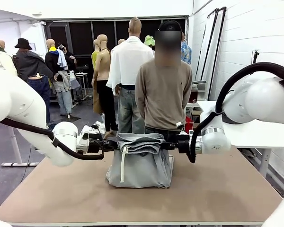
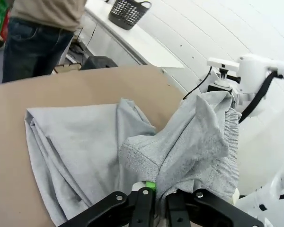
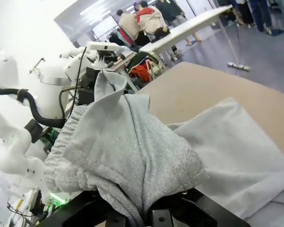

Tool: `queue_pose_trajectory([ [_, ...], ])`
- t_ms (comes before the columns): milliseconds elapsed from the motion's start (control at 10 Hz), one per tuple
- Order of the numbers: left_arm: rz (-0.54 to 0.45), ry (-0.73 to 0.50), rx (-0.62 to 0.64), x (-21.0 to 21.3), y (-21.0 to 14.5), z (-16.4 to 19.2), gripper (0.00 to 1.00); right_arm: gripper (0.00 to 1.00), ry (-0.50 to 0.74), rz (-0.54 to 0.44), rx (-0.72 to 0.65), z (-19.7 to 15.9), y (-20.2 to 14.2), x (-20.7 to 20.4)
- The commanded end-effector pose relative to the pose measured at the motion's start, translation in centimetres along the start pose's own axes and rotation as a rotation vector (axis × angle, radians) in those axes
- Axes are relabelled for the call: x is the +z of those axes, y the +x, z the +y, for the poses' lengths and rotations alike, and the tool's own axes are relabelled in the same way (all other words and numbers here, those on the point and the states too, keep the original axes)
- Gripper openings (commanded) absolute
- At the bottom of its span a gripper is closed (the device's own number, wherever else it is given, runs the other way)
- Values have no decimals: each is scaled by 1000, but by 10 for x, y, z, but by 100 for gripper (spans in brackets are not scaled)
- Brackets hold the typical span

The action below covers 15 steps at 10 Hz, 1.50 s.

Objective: Fold the training pants.
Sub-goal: Fold the Training pants in half.

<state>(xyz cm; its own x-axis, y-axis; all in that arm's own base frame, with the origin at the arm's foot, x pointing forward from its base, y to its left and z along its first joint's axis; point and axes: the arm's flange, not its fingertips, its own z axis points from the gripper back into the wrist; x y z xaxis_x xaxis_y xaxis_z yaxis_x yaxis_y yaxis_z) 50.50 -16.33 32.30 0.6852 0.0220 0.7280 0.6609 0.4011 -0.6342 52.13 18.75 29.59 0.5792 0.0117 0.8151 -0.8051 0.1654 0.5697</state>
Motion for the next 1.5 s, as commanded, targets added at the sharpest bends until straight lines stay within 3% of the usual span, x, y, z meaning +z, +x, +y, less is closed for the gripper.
queue_pose_trajectory([
  [0,-12,16,111,15,9,20,0,0,-28,-39,-90,-14,6,11],
  [200,0,-5,54,-3,0,8,0,0,-1,-1,-40,-6,-2,-2],
  [600,3,-28,77,-8,-1,8,0,0,7,4,-57,-7,-1,-7],
  [900,33,38,279,-6,10,33,0,0,-9,-2,-167,-22,4,-17],
  [1400,113,46,451,-19,12,57,0,0,-77,68,-320,-48,-8,-18],
])
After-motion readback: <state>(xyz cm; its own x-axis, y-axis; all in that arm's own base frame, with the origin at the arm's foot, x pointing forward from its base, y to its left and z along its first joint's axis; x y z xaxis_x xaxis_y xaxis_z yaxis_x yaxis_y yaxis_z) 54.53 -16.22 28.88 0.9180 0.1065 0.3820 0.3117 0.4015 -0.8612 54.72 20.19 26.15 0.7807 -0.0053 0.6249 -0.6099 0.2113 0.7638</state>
